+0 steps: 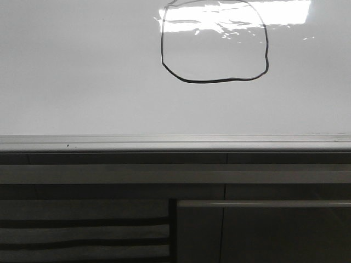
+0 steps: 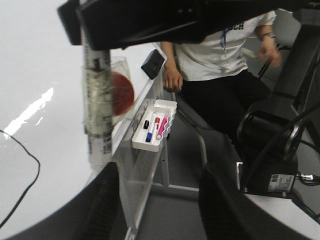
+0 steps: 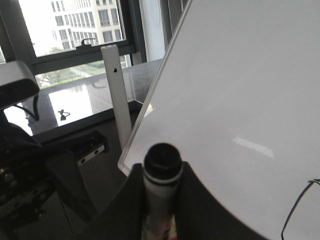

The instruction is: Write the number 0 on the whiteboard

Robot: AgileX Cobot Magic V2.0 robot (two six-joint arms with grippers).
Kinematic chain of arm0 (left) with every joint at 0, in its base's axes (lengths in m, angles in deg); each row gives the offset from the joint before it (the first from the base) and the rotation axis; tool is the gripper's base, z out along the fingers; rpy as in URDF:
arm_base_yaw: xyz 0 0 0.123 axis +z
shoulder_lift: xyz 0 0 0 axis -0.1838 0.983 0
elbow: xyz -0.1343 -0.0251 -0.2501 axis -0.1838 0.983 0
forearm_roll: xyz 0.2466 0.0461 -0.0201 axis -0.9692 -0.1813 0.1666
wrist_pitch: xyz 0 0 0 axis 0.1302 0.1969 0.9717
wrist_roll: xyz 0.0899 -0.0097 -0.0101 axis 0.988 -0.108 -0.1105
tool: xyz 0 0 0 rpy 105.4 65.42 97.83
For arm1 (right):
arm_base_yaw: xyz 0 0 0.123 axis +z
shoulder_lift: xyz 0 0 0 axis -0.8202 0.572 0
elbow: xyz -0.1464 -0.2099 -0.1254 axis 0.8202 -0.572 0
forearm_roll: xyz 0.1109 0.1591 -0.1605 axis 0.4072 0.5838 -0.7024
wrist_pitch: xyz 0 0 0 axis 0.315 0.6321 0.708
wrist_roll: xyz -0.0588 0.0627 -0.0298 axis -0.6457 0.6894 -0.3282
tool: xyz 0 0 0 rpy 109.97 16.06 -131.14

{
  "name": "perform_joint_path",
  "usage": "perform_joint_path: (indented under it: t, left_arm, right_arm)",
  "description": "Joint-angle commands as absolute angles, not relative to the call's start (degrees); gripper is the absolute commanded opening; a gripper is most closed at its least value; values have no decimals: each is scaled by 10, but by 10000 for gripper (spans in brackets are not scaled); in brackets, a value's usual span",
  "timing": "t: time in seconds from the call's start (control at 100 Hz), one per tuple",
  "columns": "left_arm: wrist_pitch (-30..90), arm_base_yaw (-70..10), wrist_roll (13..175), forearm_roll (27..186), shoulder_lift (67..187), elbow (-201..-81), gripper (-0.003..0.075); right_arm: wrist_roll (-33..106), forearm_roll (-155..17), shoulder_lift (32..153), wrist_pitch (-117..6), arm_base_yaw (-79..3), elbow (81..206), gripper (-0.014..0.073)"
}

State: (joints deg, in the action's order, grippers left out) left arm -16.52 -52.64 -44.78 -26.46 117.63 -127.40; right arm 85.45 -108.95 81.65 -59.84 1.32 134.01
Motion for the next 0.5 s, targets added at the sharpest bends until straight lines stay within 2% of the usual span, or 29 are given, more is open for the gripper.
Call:
perform_joint_path:
  t: [0.0, 0.34, 0.49]
  left_arm:
    - [-159, -509, -440, -260, 1174, -1297, 340]
    - [-202, -482, -440, -260, 1187, -1298, 340]
    - [-210, -482, -443, -260, 1190, -1298, 340]
  right_arm:
    - [854, -1110, 813, -619, 19, 1362, -76]
    - [854, -1095, 826, -700, 35, 1362, -76]
    - [854, -1094, 835, -696, 48, 1362, -76]
